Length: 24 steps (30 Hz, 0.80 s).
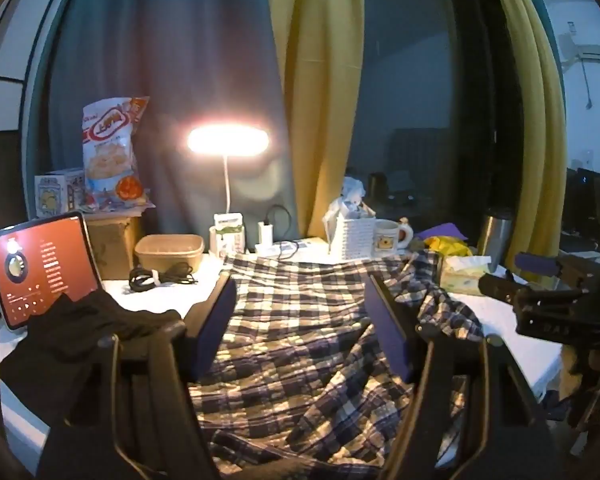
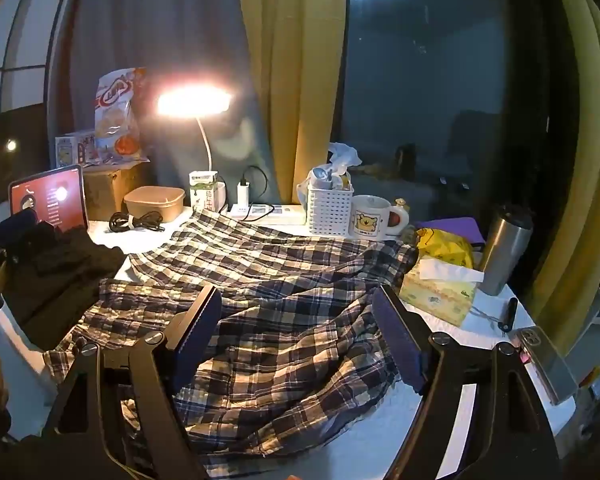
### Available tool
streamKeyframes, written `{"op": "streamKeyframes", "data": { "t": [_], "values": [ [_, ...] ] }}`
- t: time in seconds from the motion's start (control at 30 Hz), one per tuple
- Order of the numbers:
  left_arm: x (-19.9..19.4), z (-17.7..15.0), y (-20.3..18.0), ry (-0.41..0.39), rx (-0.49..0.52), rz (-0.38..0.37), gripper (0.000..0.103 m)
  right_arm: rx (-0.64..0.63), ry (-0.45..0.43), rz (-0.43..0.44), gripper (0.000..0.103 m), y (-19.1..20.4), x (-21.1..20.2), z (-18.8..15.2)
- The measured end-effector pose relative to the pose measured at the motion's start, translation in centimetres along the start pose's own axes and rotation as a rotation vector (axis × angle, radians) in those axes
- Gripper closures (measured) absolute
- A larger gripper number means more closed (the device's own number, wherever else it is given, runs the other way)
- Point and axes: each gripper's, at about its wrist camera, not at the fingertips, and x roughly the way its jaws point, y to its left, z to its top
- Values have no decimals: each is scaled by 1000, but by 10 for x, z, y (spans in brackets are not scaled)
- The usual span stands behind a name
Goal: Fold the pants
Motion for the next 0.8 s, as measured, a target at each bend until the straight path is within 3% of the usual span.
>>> {"op": "streamKeyframes", "data": {
  "t": [0.8],
  "values": [
    [-4, 2, 5, -2, -35, 16, 36, -3, 4, -2, 22, -2, -2, 2]
  ]
}}
